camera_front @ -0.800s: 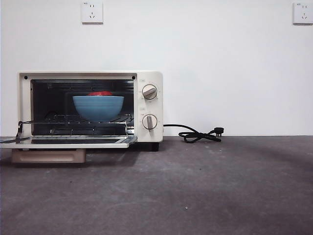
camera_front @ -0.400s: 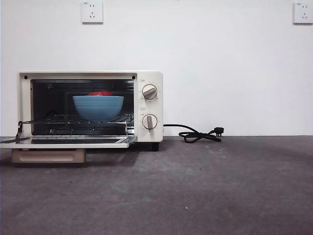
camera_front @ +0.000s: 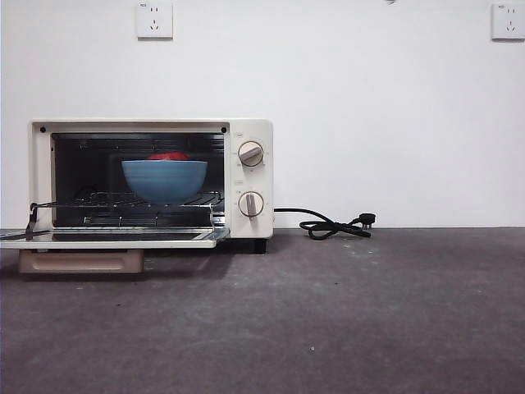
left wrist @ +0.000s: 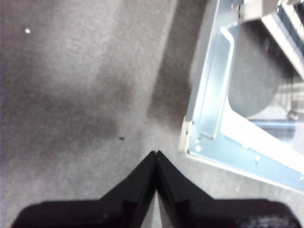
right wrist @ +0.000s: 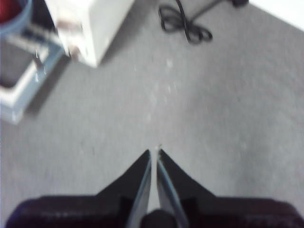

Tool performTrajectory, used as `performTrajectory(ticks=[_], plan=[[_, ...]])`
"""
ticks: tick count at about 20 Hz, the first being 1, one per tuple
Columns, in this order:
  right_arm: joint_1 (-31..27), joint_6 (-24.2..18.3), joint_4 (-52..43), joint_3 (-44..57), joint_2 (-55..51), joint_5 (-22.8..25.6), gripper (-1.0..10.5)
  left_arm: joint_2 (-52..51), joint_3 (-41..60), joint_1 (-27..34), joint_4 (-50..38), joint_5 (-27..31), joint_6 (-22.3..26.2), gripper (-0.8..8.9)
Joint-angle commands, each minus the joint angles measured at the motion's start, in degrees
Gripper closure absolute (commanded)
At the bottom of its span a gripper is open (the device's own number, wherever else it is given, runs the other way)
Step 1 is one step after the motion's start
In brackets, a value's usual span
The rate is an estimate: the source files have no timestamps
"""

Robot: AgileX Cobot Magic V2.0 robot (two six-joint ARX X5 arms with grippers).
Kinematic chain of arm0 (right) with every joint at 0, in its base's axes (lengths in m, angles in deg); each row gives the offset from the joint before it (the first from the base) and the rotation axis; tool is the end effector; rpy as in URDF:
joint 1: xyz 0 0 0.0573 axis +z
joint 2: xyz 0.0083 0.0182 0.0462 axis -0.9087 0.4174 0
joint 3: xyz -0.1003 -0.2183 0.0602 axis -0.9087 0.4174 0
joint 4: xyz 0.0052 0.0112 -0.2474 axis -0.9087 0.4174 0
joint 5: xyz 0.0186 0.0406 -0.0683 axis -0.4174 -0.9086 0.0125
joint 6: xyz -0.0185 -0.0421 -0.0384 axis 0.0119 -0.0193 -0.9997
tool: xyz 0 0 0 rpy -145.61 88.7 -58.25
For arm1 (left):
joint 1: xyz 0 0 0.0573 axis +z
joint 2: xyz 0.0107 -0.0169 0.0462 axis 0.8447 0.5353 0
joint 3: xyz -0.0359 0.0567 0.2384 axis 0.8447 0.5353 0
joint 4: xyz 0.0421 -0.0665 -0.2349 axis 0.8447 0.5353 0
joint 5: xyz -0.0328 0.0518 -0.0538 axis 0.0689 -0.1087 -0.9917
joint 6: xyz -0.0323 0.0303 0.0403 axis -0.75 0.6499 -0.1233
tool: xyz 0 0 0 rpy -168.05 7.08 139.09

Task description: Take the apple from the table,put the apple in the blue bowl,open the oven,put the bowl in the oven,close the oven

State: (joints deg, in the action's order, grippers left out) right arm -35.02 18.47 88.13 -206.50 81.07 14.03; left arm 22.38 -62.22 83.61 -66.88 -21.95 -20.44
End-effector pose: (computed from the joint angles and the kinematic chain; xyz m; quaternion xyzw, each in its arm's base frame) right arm 0.2636 0.1424 0.4191 -0.2009 0.4108 0.1309 0.8796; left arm 0.2801 0.1095 0.1299 -0.3662 0.4664 -0.0490 0.8037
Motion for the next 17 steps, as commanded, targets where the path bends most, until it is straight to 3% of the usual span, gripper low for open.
performTrajectory(ticks=[1, 8, 13, 17], plan=[[-1.3, -1.1, 1.6, 7.0, -6.1, -0.2, 9.2, 0.5, 0.5, 0.2, -2.0, -1.0, -2.4, 8.22], [-3.1, -0.6, 1.6, 23.5, -25.3, 0.0, 9.2, 0.8, 0.5, -1.6, -2.9, -0.7, -2.7, 8.22], [-3.1, 3.3, 1.6, 27.6, -35.3, -0.1, 9.2, 0.8, 0.5, -4.0, -3.7, -0.6, -3.7, 8.22], [-3.1, 4.0, 1.6, 28.7, -39.7, -0.1, 9.2, 0.8, 0.5, -4.8, -5.4, -0.4, -6.7, 8.22]])
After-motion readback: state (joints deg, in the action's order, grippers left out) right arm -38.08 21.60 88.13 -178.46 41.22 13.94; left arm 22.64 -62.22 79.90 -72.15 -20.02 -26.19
